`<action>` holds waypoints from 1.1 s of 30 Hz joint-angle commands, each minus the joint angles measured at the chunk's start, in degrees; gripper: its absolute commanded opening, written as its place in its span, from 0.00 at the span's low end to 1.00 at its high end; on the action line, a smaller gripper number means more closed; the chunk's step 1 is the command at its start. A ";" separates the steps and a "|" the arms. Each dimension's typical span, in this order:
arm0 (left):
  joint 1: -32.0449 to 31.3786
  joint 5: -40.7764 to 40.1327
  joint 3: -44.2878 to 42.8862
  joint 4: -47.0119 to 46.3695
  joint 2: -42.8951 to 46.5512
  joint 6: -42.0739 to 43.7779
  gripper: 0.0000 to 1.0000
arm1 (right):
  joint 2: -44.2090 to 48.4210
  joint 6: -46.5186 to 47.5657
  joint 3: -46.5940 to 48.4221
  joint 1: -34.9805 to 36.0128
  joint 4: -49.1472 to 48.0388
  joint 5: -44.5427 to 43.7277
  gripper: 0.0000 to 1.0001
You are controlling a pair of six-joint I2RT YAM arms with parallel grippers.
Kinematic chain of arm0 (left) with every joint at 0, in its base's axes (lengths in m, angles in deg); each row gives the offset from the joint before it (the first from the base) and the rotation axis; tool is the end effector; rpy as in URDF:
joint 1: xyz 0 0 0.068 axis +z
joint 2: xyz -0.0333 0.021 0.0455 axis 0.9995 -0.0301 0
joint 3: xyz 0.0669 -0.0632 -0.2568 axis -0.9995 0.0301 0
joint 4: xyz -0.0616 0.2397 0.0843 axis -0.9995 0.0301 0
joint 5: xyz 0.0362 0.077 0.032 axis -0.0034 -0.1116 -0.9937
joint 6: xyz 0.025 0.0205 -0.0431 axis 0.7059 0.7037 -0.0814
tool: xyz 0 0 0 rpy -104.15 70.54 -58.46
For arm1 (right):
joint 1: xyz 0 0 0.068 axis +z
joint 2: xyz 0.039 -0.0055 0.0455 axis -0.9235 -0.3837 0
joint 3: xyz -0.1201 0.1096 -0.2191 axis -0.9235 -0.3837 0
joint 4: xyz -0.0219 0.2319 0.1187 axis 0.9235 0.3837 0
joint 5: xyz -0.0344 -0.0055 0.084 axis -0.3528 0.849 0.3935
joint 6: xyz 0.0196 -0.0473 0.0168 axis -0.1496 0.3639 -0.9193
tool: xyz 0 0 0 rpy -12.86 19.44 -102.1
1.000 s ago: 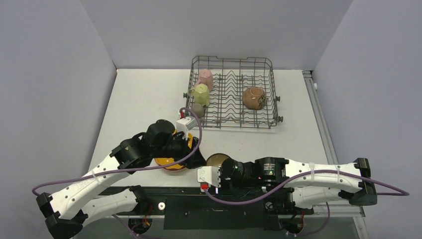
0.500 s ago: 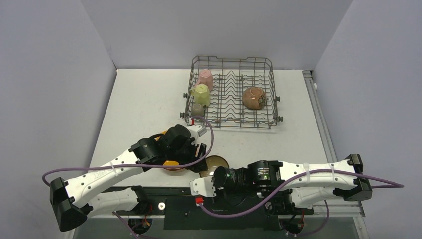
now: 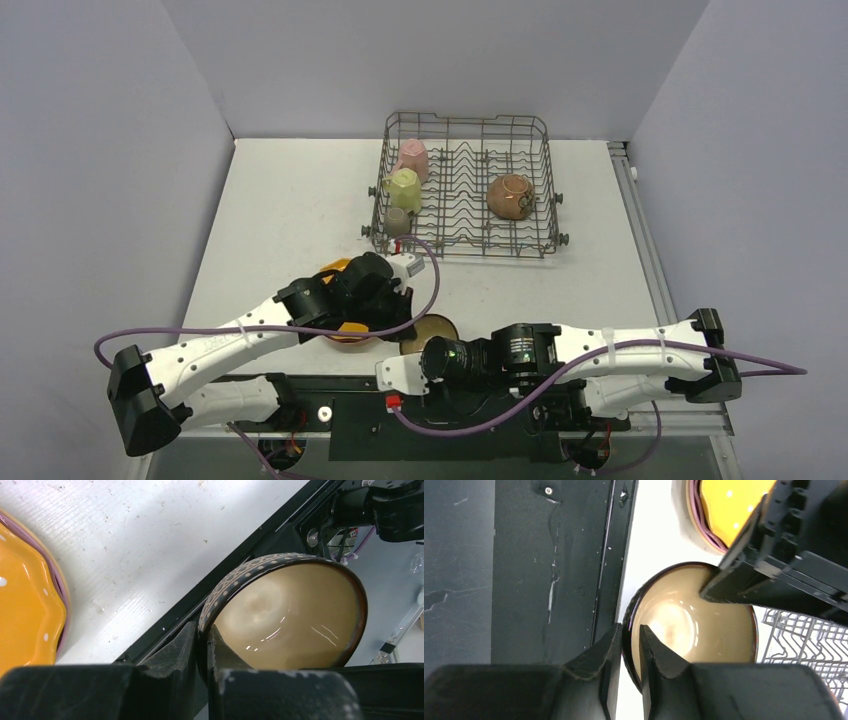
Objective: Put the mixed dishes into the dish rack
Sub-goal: Adjust the bowl.
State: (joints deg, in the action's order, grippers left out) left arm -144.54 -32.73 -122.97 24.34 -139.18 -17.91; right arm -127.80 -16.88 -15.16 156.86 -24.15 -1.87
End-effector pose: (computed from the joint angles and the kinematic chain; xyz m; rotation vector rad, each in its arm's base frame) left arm 0.1194 -0.1904 0.2828 0.6256 2.5119 -0.8822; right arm 0.0038 0.2539 0.3172 -2.0116 1.5632 0.4927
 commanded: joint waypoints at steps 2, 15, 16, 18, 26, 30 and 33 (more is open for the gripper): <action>0.21 3.05 1.45 -5.06 2.61 0.10 0.00 | 5.88 -4.24 -0.04 -0.01 -3.34 -7.76 0.24; 16.06 23.40 13.79 -21.37 10.96 -6.91 0.00 | 30.02 -25.83 -15.61 -9.28 -16.87 -21.26 0.58; 16.61 23.87 14.60 -22.62 11.20 -7.85 0.00 | 32.36 -27.85 -16.70 -9.98 -18.93 -21.47 0.62; 17.88 24.38 15.61 -23.71 11.59 -8.46 0.00 | 35.03 -33.66 -19.49 -11.85 -21.68 -21.52 0.69; 20.00 22.84 17.32 -27.77 12.56 -11.49 0.00 | 36.02 -57.52 -26.03 -15.25 -28.01 -21.67 0.79; 20.04 17.14 16.02 -24.51 13.75 -10.25 0.00 | 35.79 -67.08 -29.14 -15.43 -34.56 -20.36 0.81; 19.97 15.01 15.30 -22.90 15.08 -9.65 0.00 | 35.31 -74.43 -32.64 -16.26 -41.24 -18.31 0.82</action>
State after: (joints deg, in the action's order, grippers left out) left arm -124.87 -15.15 -104.51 4.52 -127.01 -27.25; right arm -91.85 -77.82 -44.71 141.56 -54.42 -22.13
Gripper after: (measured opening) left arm 0.048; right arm 0.817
